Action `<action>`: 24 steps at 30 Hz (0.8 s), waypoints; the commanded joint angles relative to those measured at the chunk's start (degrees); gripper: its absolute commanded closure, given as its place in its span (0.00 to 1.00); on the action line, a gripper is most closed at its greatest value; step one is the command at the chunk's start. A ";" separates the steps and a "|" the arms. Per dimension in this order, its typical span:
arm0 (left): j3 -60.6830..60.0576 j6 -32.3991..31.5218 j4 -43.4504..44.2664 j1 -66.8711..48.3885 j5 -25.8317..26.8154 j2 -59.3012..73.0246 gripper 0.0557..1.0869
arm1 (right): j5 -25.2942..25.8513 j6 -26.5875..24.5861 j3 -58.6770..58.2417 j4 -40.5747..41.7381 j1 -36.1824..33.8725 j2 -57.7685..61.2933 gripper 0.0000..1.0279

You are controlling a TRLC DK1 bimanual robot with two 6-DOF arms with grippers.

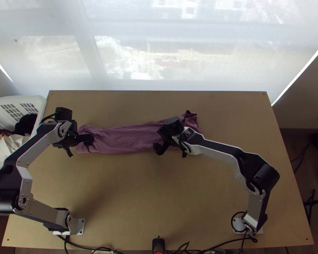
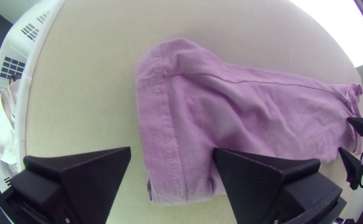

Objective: Fold the t-shirt

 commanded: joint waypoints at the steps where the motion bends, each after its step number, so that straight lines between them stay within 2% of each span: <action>1: 0.18 -0.43 0.03 -0.11 0.00 1.86 0.07 | 0.10 -0.10 0.28 0.44 -0.69 2.47 0.04; 10: 0.27 -0.61 0.03 -0.46 0.36 3.79 0.12 | 0.19 -0.18 0.28 0.44 -0.95 3.18 0.04; 13: 0.36 -0.78 0.03 -0.63 1.06 3.97 0.19 | 0.19 -0.18 0.28 0.44 -0.95 3.18 0.04; 16: 0.45 -0.96 -0.06 -0.72 1.23 4.14 0.20 | 0.27 -0.18 0.37 0.44 -0.95 3.35 0.04; 24: 0.53 -0.96 0.12 -0.63 1.23 2.47 0.79 | 0.45 -0.27 0.28 0.44 -0.95 3.44 0.04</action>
